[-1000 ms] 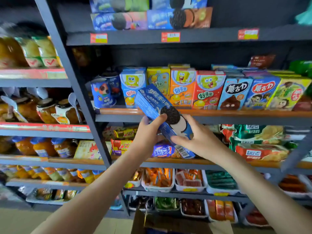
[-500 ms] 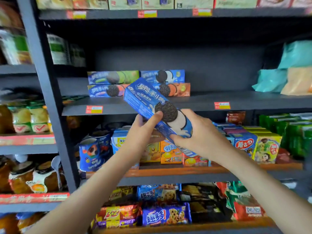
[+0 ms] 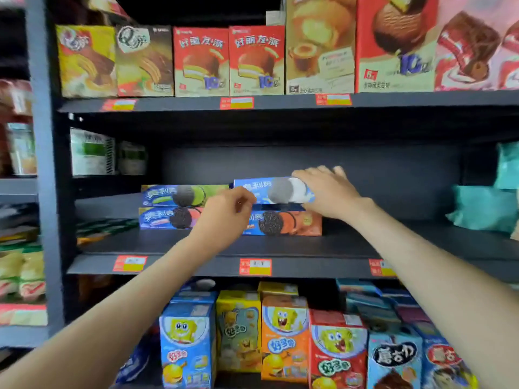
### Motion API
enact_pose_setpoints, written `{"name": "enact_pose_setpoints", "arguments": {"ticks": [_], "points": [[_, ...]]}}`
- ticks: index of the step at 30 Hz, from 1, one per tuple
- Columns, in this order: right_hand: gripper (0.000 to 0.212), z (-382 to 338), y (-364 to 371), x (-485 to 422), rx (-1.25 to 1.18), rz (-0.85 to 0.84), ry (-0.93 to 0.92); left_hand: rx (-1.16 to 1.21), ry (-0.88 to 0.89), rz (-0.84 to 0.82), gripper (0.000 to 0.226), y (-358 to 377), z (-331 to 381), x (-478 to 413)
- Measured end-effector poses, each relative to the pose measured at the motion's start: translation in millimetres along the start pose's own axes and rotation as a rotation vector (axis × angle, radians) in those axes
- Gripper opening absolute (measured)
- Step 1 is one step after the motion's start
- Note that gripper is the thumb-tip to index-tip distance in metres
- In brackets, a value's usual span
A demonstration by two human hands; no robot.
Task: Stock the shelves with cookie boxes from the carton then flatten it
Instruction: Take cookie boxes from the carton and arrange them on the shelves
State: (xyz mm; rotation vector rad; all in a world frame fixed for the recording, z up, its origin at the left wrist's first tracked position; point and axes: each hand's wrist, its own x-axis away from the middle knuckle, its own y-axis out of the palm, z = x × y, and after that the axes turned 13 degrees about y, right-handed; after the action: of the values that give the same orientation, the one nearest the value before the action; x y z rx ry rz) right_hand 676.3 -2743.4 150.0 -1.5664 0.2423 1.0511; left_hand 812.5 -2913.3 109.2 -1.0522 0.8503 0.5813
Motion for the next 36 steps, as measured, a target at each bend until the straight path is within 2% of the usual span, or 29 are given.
{"name": "enact_pose_setpoints", "arguments": {"ticks": [4, 7, 10, 14, 17, 21, 26, 33, 36], "points": [[0.063, 0, 37, -39, -0.125, -0.205, 0.069, -0.180, 0.046, -0.145, 0.035, 32, -33, -36], [0.050, 4, 54, -59, -0.328, -0.269, 0.105, -0.254, 0.042, -0.232, 0.040, 48, -50, -58], [0.051, 4, 63, -63, -0.377, -0.286, 0.094, -0.296, 0.043, -0.304, 0.040, 57, -59, -72], [0.056, 6, 78, -62, -0.469, -0.244, 0.114, -0.271, 0.041, -0.302, 0.036, 64, -71, -86], [0.070, 9, 85, -62, -0.588, -0.195, 0.187, -0.239, 0.027, -0.275, 0.034, 68, -78, -93], [0.097, 13, 82, -60, -0.689, -0.147, 0.406, -0.257, 0.011, -0.262, 0.029, 69, -80, -95], [0.086, 16, 78, -56, -0.653, -0.235, 0.465, -0.286, 0.008, -0.261, 0.030, 68, -70, -93], [0.098, 18, 71, -50, -0.834, -0.324, 0.588, -0.250, -0.008, -0.362, 0.039, 59, -53, -82], [0.077, 17, 56, -42, -0.743, -0.288, 0.574, -0.197, -0.012, -0.275, 0.035, 49, -39, -73]]}}
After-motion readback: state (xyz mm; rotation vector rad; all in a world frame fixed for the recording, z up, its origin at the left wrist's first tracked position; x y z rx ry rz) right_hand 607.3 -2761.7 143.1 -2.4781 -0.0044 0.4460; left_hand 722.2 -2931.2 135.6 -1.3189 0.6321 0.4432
